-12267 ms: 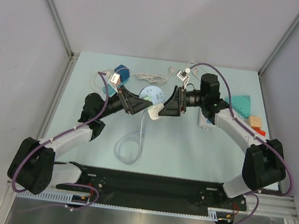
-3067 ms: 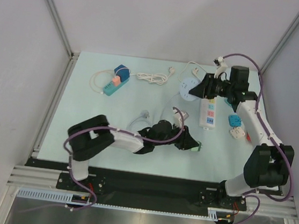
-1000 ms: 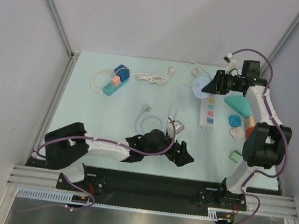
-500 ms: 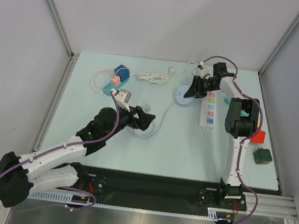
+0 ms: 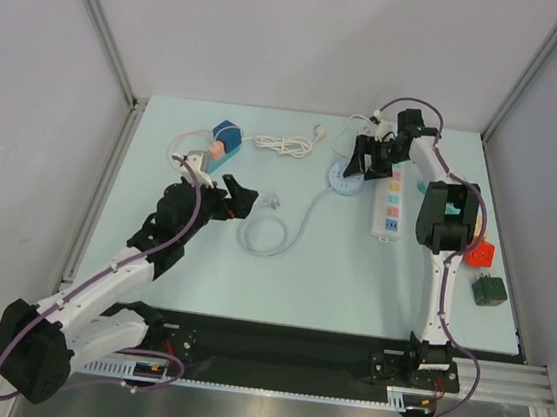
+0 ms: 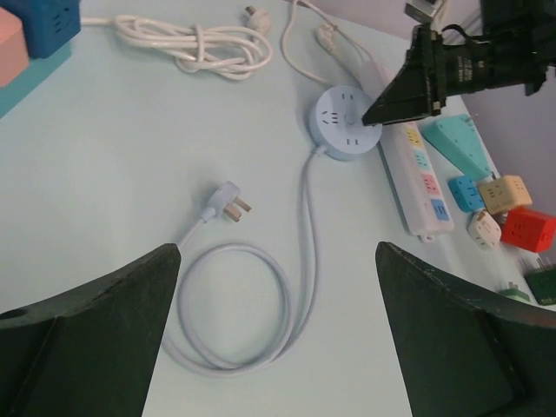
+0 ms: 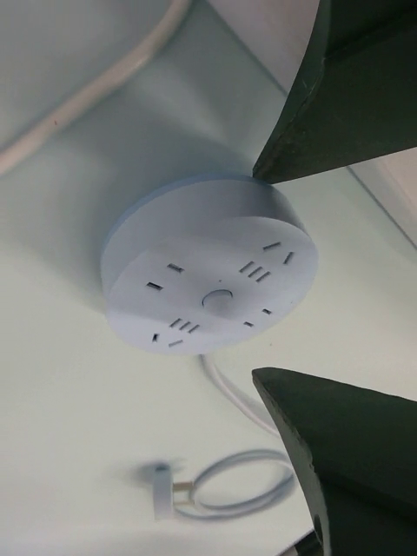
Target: Pull the plug off the socket
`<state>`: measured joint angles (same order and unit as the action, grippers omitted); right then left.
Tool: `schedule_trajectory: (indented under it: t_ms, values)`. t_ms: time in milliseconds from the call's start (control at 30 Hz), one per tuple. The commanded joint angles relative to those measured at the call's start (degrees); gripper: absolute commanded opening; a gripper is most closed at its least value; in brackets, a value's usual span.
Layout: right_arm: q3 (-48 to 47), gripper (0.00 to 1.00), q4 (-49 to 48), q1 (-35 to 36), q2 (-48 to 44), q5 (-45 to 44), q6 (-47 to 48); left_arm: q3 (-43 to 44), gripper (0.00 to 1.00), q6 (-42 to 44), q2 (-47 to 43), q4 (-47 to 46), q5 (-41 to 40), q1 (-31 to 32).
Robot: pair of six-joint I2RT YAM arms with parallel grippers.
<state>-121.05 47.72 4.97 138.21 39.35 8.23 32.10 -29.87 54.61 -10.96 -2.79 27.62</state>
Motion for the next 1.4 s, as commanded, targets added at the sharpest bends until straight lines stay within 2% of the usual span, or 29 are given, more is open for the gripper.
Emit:
schedule_trajectory:
  t_ms: [0, 133, 233, 333, 467, 567, 600, 667, 800, 867, 900, 1000, 1167, 1367]
  values:
    - [-3.4, 0.94, 1.49, -0.31, -4.25, -4.88, 1.96, 4.45, 0.99, -1.77, 1.28, 0.76, -0.02, -2.21]
    - [-2.87, 1.0, 1.14, -0.49, -9.61, -9.29, 3.9, 8.33, 1.0, -1.77, 4.01, 2.35, 0.24, -5.19]
    - [0.02, 1.0, -0.17, -0.32, -16.18, -9.82, 5.74, 11.14, 0.99, -0.99, 7.17, 2.7, 1.46, -8.26]
    - [9.49, 1.0, -4.64, 0.12, -25.4, -8.33, 7.67, 13.86, 1.0, 0.42, 11.21, 2.88, 2.26, -10.73]
    - [28.71, 1.0, -11.5, 0.65, -38.08, -5.7, 10.31, 18.95, 1.0, 6.65, 17.97, 3.58, 4.98, -15.13]
    - [36.75, 1.0, -16.08, -1.97, -45.98, 5.17, 9.79, 22.56, 0.99, 13.06, 24.04, 4.1, 7.88, -16.63]
    - [40.42, 1.0, -17.13, -2.68, -47.49, 13.99, 9.09, 25.96, 1.0, 14.91, 26.05, 5.06, 8.32, -16.8]
    - [42.21, 1.0, -15.13, -4.44, -50.65, 25.44, 10.22, 32.55, 1.0, 20.8, 31.59, 9.27, 6.84, -16.98]
    - [46.86, 1.0, -11.6, -4.36, -55.75, 32.79, 12.78, 41.45, 1.0, 28.36, 39.68, 18.06, 5.42, -18.21]
    - [51.96, 1.0, -14.92, -4.44, -58.39, 32.81, 11.47, 45.66, 1.0, 32.49, 43.89, 20.18, 5.69, -18.91]
    - [54.06, 1.0, -19.64, -4.62, -61.02, 32.28, 9.2, 46.99, 0.99, 33.81, 45.57, 21.41, 5.51, -19.0]
    - [59.09, 1.0, -26.18, -4.53, -63.15, 31.92, 6.02, 52.18, 0.96, 38.21, 50.76, 27.28, 4.81, -19.18]
    - [57.95, 1.0, -23.56, -6.47, -61.57, 32.72, 8.38, 56.67, 0.89, 41.99, 56.21, 29.68, 4.81, -19.35]
    - [57.77, 1.0, -22.06, -7.52, -60.34, 32.8, 9.08, 61.23, 0.86, 44.02, 61.57, 30.82, 3.67, -19.62]
